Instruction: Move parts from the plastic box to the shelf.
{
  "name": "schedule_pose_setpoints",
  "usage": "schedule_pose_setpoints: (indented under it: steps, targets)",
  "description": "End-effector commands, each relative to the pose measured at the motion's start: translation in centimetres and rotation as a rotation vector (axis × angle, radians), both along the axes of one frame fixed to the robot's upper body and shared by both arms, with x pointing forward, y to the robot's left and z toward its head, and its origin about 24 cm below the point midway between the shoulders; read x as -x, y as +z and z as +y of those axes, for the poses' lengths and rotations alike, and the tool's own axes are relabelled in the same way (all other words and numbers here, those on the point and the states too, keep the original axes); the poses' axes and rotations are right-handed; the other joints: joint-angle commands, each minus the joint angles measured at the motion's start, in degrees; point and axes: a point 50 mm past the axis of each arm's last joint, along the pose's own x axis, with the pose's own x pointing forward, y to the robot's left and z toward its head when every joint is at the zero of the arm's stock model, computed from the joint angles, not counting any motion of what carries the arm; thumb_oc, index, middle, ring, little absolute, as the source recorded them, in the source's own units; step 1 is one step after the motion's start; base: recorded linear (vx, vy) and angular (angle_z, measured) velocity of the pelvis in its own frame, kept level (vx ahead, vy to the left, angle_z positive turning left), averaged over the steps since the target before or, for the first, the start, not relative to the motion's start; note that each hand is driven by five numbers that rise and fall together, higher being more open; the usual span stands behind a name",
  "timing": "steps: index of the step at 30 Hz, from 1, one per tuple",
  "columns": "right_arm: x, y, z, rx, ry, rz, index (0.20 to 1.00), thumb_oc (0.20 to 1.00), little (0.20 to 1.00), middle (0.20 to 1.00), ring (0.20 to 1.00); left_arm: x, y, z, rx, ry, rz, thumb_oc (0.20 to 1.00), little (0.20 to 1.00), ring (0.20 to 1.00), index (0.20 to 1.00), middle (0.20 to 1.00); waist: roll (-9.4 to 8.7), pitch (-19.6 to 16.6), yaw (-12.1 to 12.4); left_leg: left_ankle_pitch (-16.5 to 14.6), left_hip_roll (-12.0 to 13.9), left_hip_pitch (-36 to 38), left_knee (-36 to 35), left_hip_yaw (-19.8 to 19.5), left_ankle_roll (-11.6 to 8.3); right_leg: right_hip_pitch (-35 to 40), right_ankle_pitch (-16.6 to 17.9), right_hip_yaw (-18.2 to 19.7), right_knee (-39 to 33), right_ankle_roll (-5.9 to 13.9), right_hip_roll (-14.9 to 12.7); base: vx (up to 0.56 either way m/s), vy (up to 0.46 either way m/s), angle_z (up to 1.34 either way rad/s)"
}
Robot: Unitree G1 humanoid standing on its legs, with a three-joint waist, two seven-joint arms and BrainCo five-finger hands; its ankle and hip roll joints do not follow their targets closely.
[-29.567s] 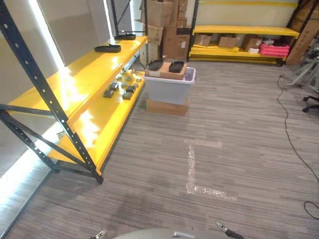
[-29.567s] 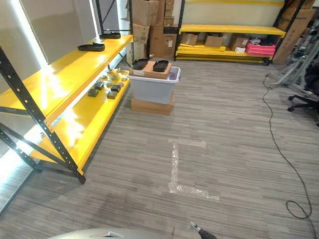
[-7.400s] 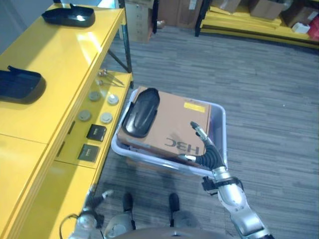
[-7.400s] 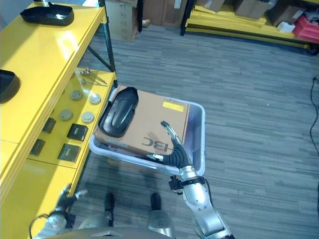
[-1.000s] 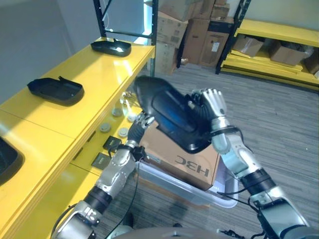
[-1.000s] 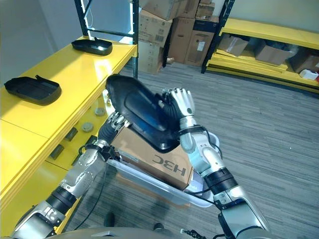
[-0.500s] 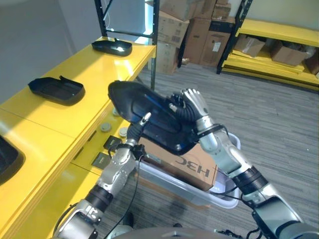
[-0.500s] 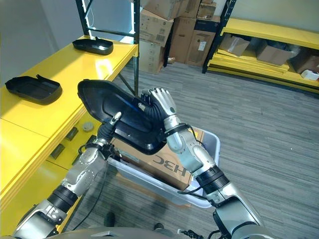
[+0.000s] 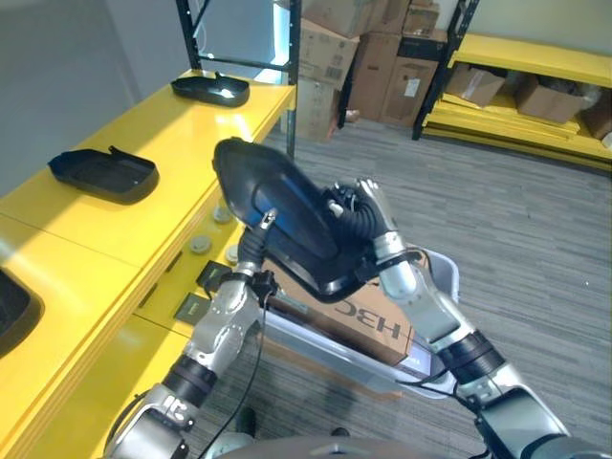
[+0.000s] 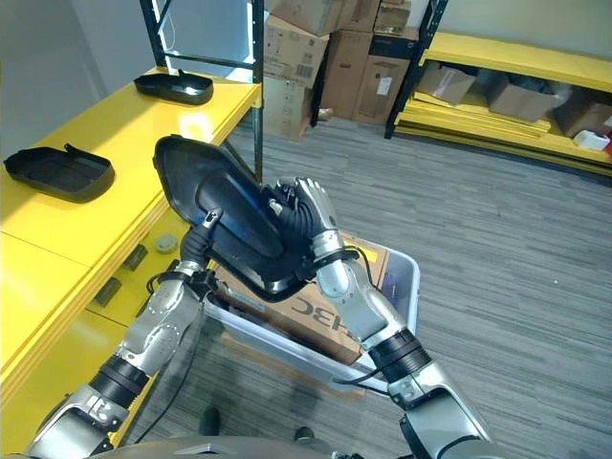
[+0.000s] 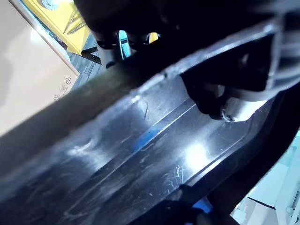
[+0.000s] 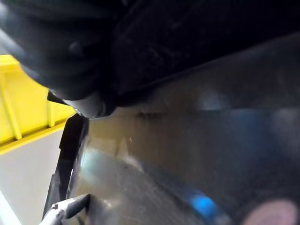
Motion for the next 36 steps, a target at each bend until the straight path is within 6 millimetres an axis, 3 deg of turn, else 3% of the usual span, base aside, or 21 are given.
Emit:
schedule_pose_setpoints:
  steps: [1,9,14,16,17,18,21,22,23,24,26,27,30,36]
  targets:
    - [3.6,2.7,3.4,-0.254,0.311,-0.101,1.000,1.000,1.000,1.000,1.000,-1.8,5.4,1.2,0.031,0.107,-0.262,0.200,0.200,0.200,0.200,0.200,-1.96,-1.6,0.1,-5.4,1.7,0.6,0.7,1.7,-0.24,-0.1,-5.1,0.6,2.8,2.46,-4.0,0.00,0.000,0.00]
    - [4.6,1.2,-0.7,-0.505,0.159,-0.060,1.000,1.000,1.000,1.000,1.000,-1.0,6.7,4.7,-0.156,0.298,-0.400,0.200,0.200,0.200,0.200,0.200,-1.91,-1.7,-0.6,-6.0,1.6,1.2,0.7,2.8,0.13,-0.5,-5.0,1.5,3.0,2.76,-4.3,0.01,0.016,-0.05]
    - [5.1,-3.9,-5.9,-0.528,-0.169,0.065,1.000,1.000,1.000,1.000,1.000,0.2,7.3,8.5,-0.343,0.496,-0.480,0.200,0.200,0.200,0.200,0.200,-1.78,-1.8,-1.4,-6.4,1.7,1.8,0.5,3.8,0.21,-0.8,-5.0,2.3,3.0,2.81,-4.4,0.02,0.008,-0.14]
    - [5.8,-7.2,-7.8,-0.491,-0.297,0.182,1.000,1.000,1.000,1.000,1.000,0.7,7.7,9.5,-0.383,0.549,-0.514,0.200,0.200,0.200,0.200,0.200,-1.76,-1.8,-1.6,-6.5,1.8,2.0,0.5,4.0,0.18,-0.9,-5.0,2.6,3.1,2.79,-4.3,0.01,-0.006,-0.08]
    - [5.8,-7.2,-7.8,-0.491,-0.297,0.182,1.000,1.000,1.000,1.000,1.000,0.7,7.7,9.5,-0.384,0.549,-0.514,0.200,0.200,0.200,0.200,0.200,-1.75,-1.8,-1.6,-6.5,1.8,2.0,0.5,4.1,0.18,-0.9,-5.0,2.6,3.1,2.79,-4.3,0.00,-0.023,-0.04]
    - [7.3,-11.9,-9.6,-0.447,-0.429,0.372,1.000,1.000,1.000,1.000,1.000,1.2,8.2,10.4,-0.449,0.585,-0.558,0.200,0.200,0.200,0.200,0.200,-1.80,-1.6,-1.8,-6.5,1.9,2.1,0.5,4.2,0.04,-0.9,-5.1,2.7,3.1,2.73,-4.2,-0.01,-0.033,-0.03]
    - [10.7,-18.5,-11.7,-0.326,-0.561,0.705,1.000,1.000,1.000,1.000,1.000,1.7,9.0,11.2,-0.512,0.597,-0.613,0.200,0.200,0.200,0.200,0.200,-1.99,-1.2,-1.5,-6.2,2.1,2.1,0.5,3.8,-0.17,-0.6,-5.2,2.5,3.1,2.59,-4.0,-0.02,-0.051,0.01]
    - [10.6,-18.5,-11.7,-0.326,-0.560,0.705,1.000,1.000,1.000,1.000,1.000,1.8,9.0,11.2,-0.512,0.598,-0.613,0.200,0.200,0.200,0.200,0.200,-2.00,-1.1,-1.5,-6.3,2.1,2.2,0.4,3.8,-0.19,-0.6,-5.2,2.4,3.1,2.58,-4.0,0.02,-0.044,0.01]
    - [11.8,-20.1,-12.3,-0.299,-0.605,0.788,1.000,1.000,1.000,1.000,1.000,2.1,9.0,11.6,-0.520,0.598,-0.618,0.200,0.200,0.200,0.200,0.200,-2.03,-1.0,-1.3,-6.2,2.2,2.2,0.4,3.7,-0.28,-0.4,-5.3,2.3,3.0,2.57,-3.9,-0.01,-0.068,0.01]
    - [14.4,-23.3,-13.0,-0.317,-0.701,0.978,1.000,1.000,1.000,1.000,1.000,2.5,8.9,12.1,-0.534,0.600,-0.621,0.200,0.200,0.200,0.200,0.200,-1.82,-0.7,-0.9,-5.9,2.4,2.0,0.5,3.4,-0.52,-0.2,-5.3,1.9,2.9,2.44,-3.7,-0.02,-0.089,0.00]
    - [16.8,-25.6,-13.1,-0.338,-0.772,1.127,1.000,1.000,1.000,1.000,1.000,3.0,9.1,12.8,-0.564,0.622,-0.628,0.200,0.200,0.200,0.200,0.200,-1.50,-0.2,-0.3,-5.7,2.6,1.7,0.6,3.0,-0.71,-0.2,-5.4,1.7,2.8,2.31,-3.6,-0.03,-0.074,0.01]
    - [16.7,-25.6,-13.1,-0.339,-0.770,1.127,1.000,1.000,1.000,1.000,1.000,3.0,9.1,12.8,-0.565,0.623,-0.629,0.200,0.200,0.200,0.200,0.200,-1.53,-0.2,-0.4,-5.7,2.6,1.6,0.6,3.0,-0.73,-0.2,-5.4,1.7,2.8,2.30,-3.5,-0.03,-0.068,0.09]
    - [19.8,-28.2,-12.3,-0.364,-0.815,1.345,1.000,1.000,1.000,1.000,1.000,4.0,8.9,13.5,-0.543,0.640,-0.625,0.200,0.200,0.200,0.200,0.200,-0.76,0.3,0.8,-5.7,3.0,1.3,1.4,2.2,-1.05,0.1,-5.7,1.5,2.7,1.88,-3.1,-0.01,-0.071,0.07]
    - [21.7,-29.8,-10.9,-0.347,-0.804,1.557,1.000,1.000,1.000,1.000,1.000,5.3,9.3,14.0,-0.543,0.608,-0.654,0.200,0.200,0.200,0.200,0.200,0.86,1.7,3.9,-5.3,3.9,-0.2,4.5,-0.9,-2.09,1.2,-7.5,-0.2,3.8,0.28,-1.6,0.00,-0.115,0.10]
